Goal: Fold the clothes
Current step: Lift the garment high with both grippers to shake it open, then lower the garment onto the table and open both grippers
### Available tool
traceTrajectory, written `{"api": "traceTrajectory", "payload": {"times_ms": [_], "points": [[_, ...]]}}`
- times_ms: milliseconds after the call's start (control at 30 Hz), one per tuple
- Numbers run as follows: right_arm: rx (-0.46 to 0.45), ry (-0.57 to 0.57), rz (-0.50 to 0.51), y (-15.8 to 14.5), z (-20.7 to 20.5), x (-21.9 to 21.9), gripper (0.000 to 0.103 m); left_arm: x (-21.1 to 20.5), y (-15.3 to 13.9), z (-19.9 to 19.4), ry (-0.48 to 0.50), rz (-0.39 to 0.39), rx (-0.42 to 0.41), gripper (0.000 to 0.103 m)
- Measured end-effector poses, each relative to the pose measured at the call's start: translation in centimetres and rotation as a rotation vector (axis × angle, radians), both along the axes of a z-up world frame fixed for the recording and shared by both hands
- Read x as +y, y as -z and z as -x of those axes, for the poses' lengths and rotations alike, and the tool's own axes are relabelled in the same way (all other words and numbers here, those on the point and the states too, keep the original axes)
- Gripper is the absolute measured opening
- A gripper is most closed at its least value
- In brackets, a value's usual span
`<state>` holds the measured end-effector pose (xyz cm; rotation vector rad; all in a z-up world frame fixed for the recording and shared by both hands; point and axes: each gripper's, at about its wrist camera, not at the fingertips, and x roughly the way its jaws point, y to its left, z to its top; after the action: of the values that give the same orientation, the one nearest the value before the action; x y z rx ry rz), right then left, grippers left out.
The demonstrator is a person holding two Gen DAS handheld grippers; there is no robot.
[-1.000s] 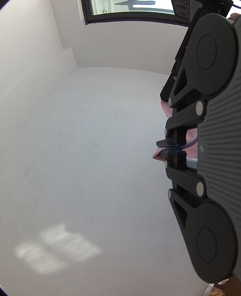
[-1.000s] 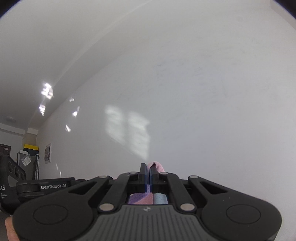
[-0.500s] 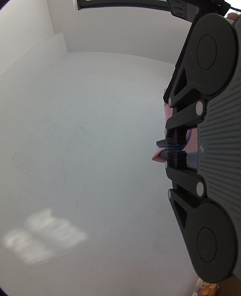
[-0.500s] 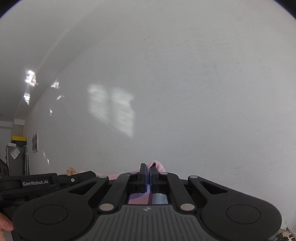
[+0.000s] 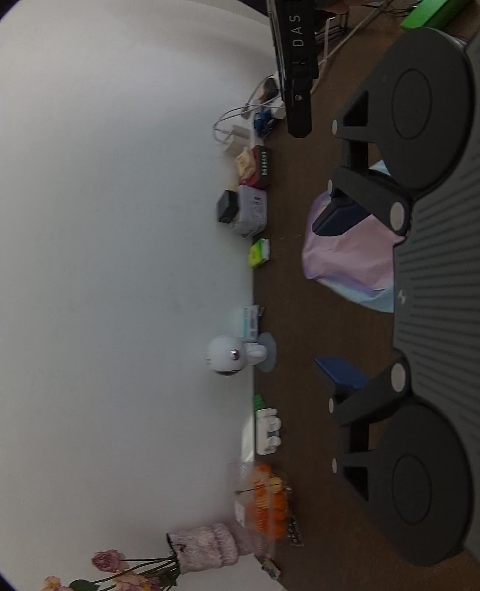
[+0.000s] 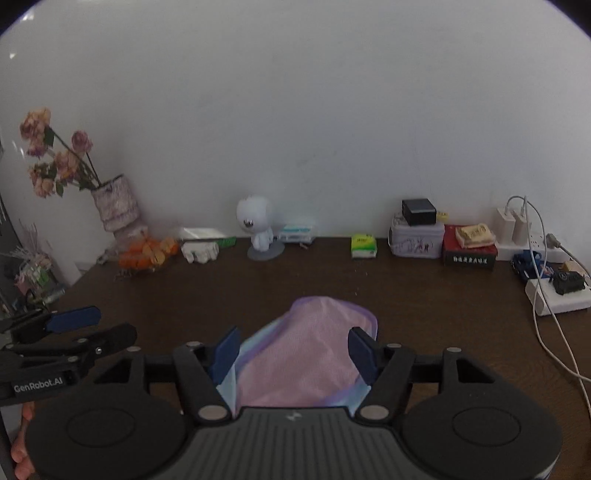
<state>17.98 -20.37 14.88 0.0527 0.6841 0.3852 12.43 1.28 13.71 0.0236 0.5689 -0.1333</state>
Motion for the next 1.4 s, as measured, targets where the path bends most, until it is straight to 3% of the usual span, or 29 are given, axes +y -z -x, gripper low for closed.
{"api": "traceTrajectory", "payload": {"times_ms": [167,200,267,367,400,467,500,700,833,967,1067,1167,1267,1300,1333,1400], "points": [[0.067,-0.149,0.100,5.3,6.6,2.6,0.064,0.8,8.7,4.9,0.119,-0.027,0.165,0.070],[0.081,-0.177,0.118,6.4,7.8,3.0,0.064,0.8,10.0,5.1,0.125,-0.033,0.196,0.059],[0.101,-0.204,0.161,8.1,9.1,3.8,0.062,0.7,10.7,5.2,0.118,-0.043,0.214,0.054],[0.089,-0.216,0.162,9.3,9.4,4.2,0.059,1.3,10.8,4.6,0.095,-0.007,0.215,0.052],[0.080,-0.219,0.136,9.5,9.4,3.9,0.055,1.6,10.8,4.4,0.088,0.005,0.215,0.046],[0.102,-0.205,0.093,10.1,9.0,3.5,0.031,2.0,10.8,4.1,0.073,0.030,0.216,0.021],[0.119,-0.194,0.079,10.3,8.8,3.3,0.007,2.2,10.8,3.9,0.066,0.042,0.217,0.004],[0.060,-0.145,0.029,9.3,8.1,2.2,0.003,3.7,9.4,3.3,0.038,0.137,0.174,0.000],[-0.022,-0.098,-0.064,6.2,7.4,0.3,0.002,4.9,7.3,2.6,-0.006,0.191,0.117,0.000],[-0.106,-0.042,-0.077,3.7,5.7,-0.4,0.002,6.1,4.6,0.1,-0.041,0.284,0.072,0.000],[-0.121,0.024,-0.062,3.5,2.6,-0.4,0.002,5.5,3.1,-3.2,-0.099,0.227,0.015,0.000],[-0.075,0.101,-0.020,5.4,-1.9,-0.2,0.010,4.4,3.9,-6.5,-0.178,0.114,0.014,0.002],[-0.049,0.090,0.070,5.6,-1.3,-0.4,0.015,4.7,4.7,-5.9,-0.130,0.115,0.056,0.008],[-0.053,0.073,0.096,5.4,-0.5,-0.6,0.028,5.0,4.7,-4.2,-0.087,0.139,0.055,0.019],[-0.076,0.024,0.114,5.1,1.1,-1.2,0.052,5.3,4.6,-2.1,-0.037,0.165,0.054,0.034],[-0.127,-0.114,0.154,5.1,6.0,-1.7,0.065,5.1,5.1,2.1,0.090,0.169,0.053,0.042]]}}
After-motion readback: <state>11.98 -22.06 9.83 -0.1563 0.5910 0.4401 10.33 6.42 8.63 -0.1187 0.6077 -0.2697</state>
